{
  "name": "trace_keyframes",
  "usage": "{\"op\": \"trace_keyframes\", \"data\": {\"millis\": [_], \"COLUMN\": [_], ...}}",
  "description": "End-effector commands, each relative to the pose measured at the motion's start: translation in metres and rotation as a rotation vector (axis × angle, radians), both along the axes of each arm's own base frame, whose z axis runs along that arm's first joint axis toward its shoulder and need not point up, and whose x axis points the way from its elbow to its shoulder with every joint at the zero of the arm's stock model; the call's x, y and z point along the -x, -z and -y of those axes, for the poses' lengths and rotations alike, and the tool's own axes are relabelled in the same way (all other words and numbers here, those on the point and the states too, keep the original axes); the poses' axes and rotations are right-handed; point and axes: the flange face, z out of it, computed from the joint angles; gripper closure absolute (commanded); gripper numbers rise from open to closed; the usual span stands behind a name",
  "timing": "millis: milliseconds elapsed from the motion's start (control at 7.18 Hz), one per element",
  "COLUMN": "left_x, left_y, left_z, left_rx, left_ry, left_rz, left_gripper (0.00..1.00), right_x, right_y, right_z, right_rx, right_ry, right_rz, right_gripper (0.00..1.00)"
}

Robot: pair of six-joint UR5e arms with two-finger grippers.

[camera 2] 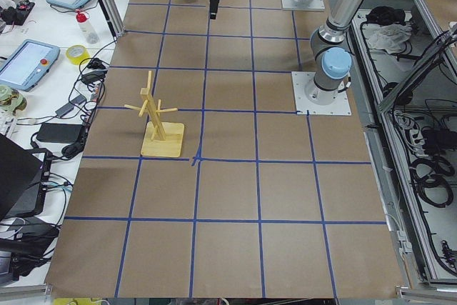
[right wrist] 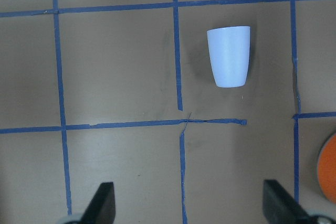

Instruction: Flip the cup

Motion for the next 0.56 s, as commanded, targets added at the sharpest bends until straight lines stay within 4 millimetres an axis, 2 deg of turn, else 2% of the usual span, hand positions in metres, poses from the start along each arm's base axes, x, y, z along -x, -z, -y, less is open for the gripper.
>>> {"op": "trace_keyframes", "data": {"millis": [0,418], "left_x": [0.0002,0.0005], "left_y": [0.0007,0.0022], "left_z": [-0.0001,-0.0003], "left_rx": [-0.001,-0.004], "left_ry": [-0.007,-0.01], "left_rz": [-0.003,-0.007], "left_gripper": [0.0,0.0], "right_x": [-0.0001,0.0008], "right_y": [0.0013,0.0009], "right_z": [0.0,-0.0001], "right_rx": [-0.002,-0.004], "right_ry": [-0.001,0.0], "right_rz": [0.001,-0.008], "right_gripper": [0.0,0.0]}}
